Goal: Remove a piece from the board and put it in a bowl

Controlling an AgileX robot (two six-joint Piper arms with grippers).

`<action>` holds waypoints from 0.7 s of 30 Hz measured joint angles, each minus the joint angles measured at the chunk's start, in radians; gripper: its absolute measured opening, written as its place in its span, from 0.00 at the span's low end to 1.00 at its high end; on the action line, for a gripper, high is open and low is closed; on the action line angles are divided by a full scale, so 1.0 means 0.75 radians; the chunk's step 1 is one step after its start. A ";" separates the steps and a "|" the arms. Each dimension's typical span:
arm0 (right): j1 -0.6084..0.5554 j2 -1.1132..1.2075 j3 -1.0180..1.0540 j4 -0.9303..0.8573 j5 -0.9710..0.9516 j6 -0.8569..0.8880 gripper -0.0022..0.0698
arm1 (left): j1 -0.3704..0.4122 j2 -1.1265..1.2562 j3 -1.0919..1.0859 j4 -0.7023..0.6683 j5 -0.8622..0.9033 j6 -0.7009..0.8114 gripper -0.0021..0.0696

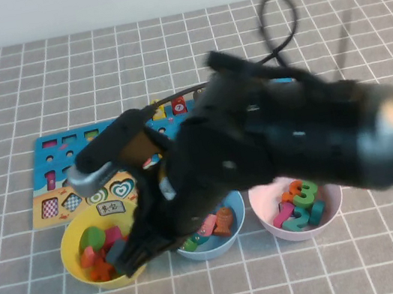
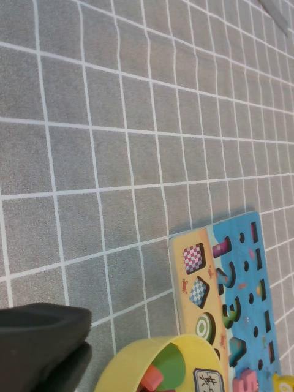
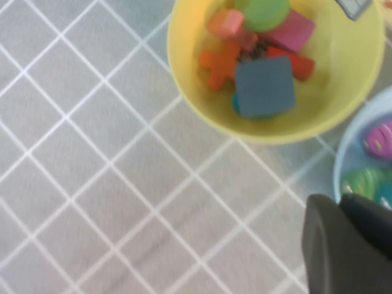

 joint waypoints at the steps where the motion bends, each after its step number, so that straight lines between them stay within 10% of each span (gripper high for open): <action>1: 0.002 -0.037 0.037 -0.003 -0.009 0.000 0.04 | 0.000 0.000 0.000 0.000 0.000 0.000 0.02; 21: 0.002 -0.822 0.699 -0.036 -0.067 -0.062 0.01 | 0.000 0.000 0.000 0.000 0.000 0.000 0.02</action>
